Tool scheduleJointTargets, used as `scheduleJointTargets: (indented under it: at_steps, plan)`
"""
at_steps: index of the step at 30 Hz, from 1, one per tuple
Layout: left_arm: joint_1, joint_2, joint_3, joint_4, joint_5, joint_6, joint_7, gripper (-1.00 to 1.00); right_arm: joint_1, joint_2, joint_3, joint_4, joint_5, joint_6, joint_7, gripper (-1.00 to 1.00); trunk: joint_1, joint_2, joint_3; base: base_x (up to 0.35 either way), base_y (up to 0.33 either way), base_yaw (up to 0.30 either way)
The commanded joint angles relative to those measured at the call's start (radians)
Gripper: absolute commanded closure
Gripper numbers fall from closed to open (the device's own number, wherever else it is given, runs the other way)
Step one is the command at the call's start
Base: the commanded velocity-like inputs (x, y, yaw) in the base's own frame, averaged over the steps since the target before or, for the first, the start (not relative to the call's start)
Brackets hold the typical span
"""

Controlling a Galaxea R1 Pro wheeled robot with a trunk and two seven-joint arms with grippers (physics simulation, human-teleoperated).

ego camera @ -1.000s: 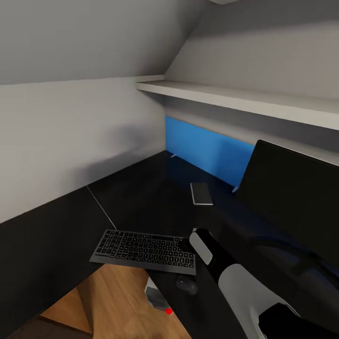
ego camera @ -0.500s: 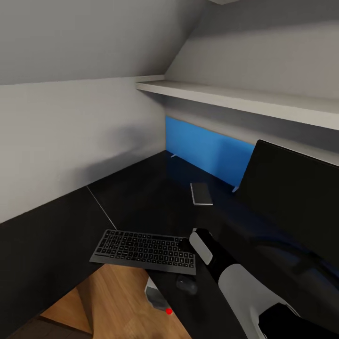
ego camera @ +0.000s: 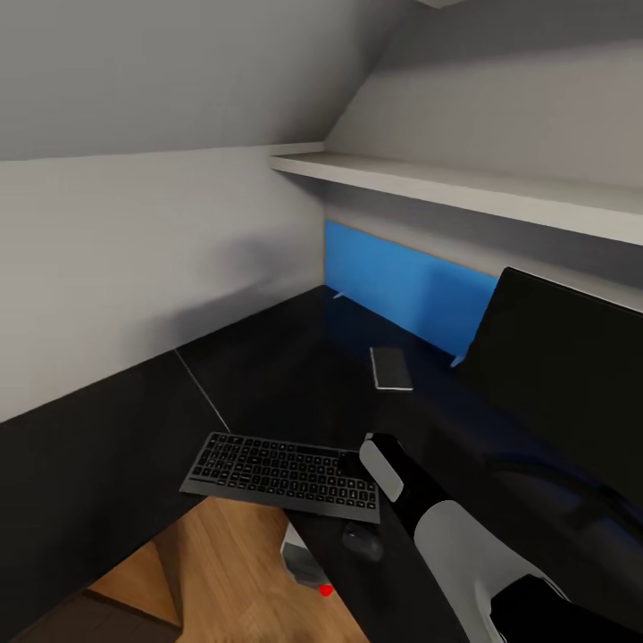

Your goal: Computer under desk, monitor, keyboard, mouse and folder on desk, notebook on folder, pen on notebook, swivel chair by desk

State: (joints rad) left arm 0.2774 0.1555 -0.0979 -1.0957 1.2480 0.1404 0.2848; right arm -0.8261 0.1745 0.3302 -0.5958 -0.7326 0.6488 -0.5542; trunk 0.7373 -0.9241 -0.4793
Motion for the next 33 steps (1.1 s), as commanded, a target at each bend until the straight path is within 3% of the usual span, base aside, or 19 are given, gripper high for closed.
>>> scheduleJointTargets:
  at_steps: [1,20,33]
  plan:
    - [0.0,0.001,-0.002,-0.003,0.007,0.001,0.007,-1.0,-0.001,0.0,0.003,-0.001,-0.008,0.002,-0.009,-1.0,0.0,-0.001,-0.001,0.0,0.0,0.035]
    - [0.0,0.001,-0.002,-0.003,0.006,0.002,0.007,-1.0,-0.001,0.0,0.003,-0.004,-0.008,0.002,-0.006,-1.0,0.0,-0.001,-0.001,0.0,0.0,0.018]
    - [0.0,-0.001,-0.002,-0.003,0.005,0.002,0.007,-1.0,-0.001,0.0,0.003,-0.007,-0.008,0.002,-0.003,-1.0,0.0,-0.001,-0.001,0.0,0.0,0.211]
